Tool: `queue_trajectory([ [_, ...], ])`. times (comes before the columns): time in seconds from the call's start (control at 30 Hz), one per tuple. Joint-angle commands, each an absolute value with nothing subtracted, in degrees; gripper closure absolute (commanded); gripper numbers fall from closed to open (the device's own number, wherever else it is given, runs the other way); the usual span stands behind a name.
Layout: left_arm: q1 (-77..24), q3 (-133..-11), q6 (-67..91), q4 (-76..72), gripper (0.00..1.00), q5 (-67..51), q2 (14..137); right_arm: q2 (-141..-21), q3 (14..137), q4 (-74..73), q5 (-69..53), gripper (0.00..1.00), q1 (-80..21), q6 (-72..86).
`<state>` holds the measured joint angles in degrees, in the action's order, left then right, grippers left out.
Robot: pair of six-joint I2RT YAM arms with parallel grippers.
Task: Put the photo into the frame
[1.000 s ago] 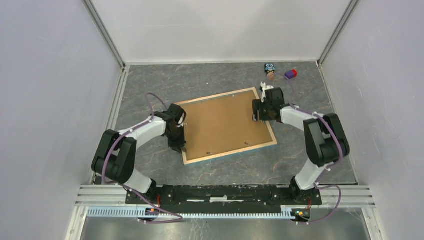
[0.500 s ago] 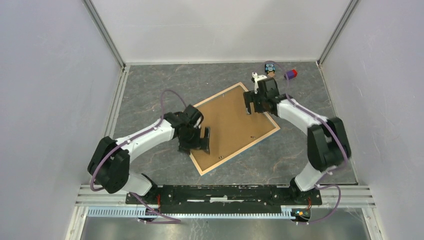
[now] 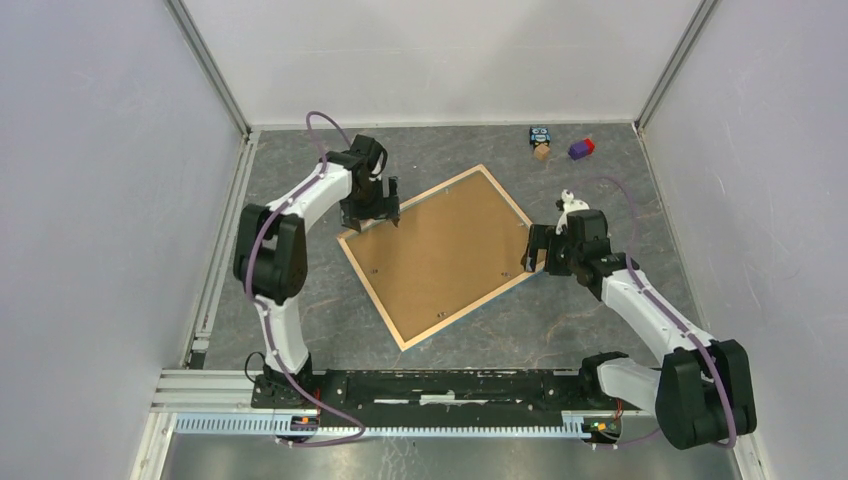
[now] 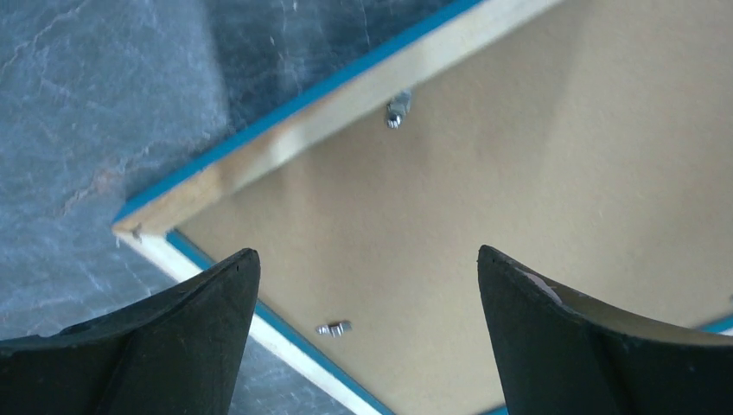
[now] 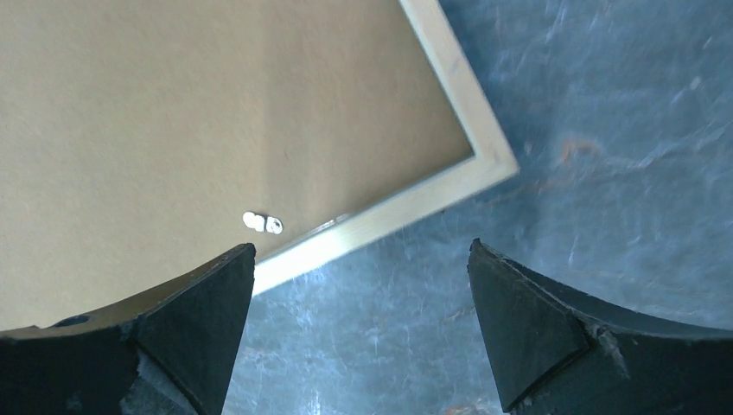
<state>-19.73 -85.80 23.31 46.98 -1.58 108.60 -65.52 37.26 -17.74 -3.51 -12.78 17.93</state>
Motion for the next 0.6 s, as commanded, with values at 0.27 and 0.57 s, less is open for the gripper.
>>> queue_trajectory([
  [0.27,-16.7,-99.0,17.2,47.4,0.00,2.4,124.1,-68.7,26.4,-5.2,-14.1,0.02,-11.3,21.8],
  [0.57,-15.9,-90.8,21.1,48.0,0.01,-6.9,123.3,-74.6,28.1,-1.2,-14.1,0.03,-11.1,23.8],
])
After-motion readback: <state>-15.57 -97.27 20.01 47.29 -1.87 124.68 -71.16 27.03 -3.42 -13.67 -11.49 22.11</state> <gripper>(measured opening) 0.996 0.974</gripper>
